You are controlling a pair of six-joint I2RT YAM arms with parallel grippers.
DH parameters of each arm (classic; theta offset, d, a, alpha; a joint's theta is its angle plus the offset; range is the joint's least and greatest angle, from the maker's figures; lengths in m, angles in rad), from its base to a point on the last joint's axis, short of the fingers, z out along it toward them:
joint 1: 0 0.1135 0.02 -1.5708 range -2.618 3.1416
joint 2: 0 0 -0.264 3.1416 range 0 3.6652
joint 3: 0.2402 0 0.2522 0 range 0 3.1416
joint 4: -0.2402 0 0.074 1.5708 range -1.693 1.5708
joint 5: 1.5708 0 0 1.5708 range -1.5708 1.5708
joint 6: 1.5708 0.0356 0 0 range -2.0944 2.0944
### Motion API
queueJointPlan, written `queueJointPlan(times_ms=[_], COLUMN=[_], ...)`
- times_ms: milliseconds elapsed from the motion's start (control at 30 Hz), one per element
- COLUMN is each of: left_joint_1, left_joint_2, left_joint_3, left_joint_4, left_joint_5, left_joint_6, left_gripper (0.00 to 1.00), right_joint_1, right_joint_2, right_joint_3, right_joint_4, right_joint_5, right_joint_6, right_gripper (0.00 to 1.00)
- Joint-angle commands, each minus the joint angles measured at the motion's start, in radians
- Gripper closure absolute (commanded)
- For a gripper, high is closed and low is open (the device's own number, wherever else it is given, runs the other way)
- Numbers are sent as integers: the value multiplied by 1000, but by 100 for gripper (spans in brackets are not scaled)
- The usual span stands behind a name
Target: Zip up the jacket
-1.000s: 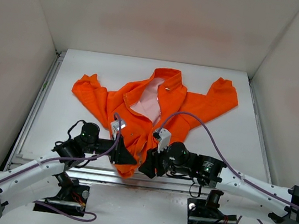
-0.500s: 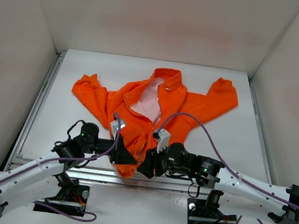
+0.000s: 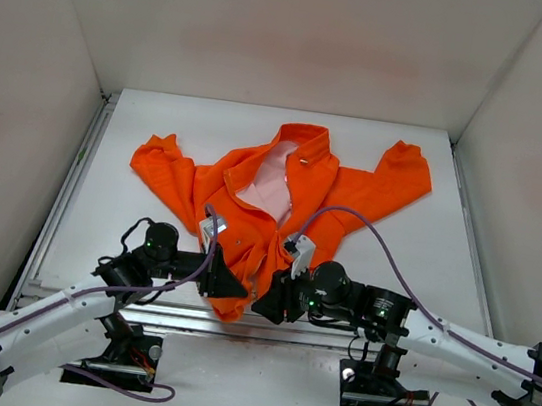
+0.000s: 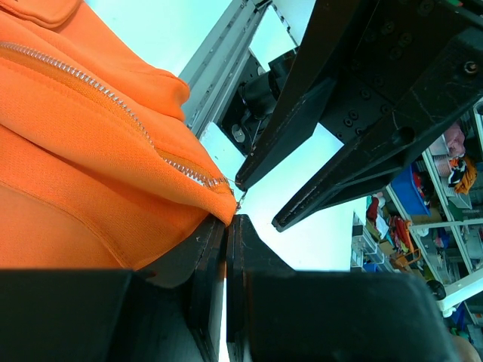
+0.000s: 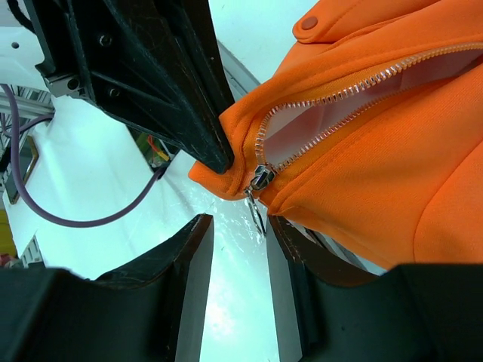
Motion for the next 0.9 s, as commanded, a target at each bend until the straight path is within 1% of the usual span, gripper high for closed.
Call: queueJointPlan(times_ms=[0, 300, 433, 533, 700, 733, 767, 833, 867], left_joint_1=[-5, -5, -5, -5, -5, -5, -5, -5, -5], left_joint_2=[-7, -22, -16, -19, -31, -36, -39, -37, -36], left_joint_3=[50, 45, 45, 38, 38, 33, 33, 38, 39], left_joint_4=[82, 84, 85, 95, 87, 84, 82, 82, 82], left_joint_5=[17, 21, 20, 20, 20, 14, 11, 14, 15], left_joint_6=[0, -6, -6, -10, -12, -12, -12, -12, -12], left_gripper=[100, 100, 100, 100, 100, 100, 100, 100, 100], right_joint_1=[10, 10, 12, 10, 10, 10, 9, 10, 9], right_joint_2=[-18, 19, 34, 45, 41, 38, 35, 28, 28], right_joint_3=[-6, -10, -19, -19, -38, -42, -47, -61, -62], right_joint_4=[74, 85, 117, 131, 174, 183, 189, 206, 211], right_joint_5=[-19, -5, -16, -18, -19, -16, -13, -10, -10], right_joint_6=[23, 20, 28, 33, 43, 46, 50, 62, 65], right_gripper=[65, 67, 73, 82, 85, 83, 79, 67, 67])
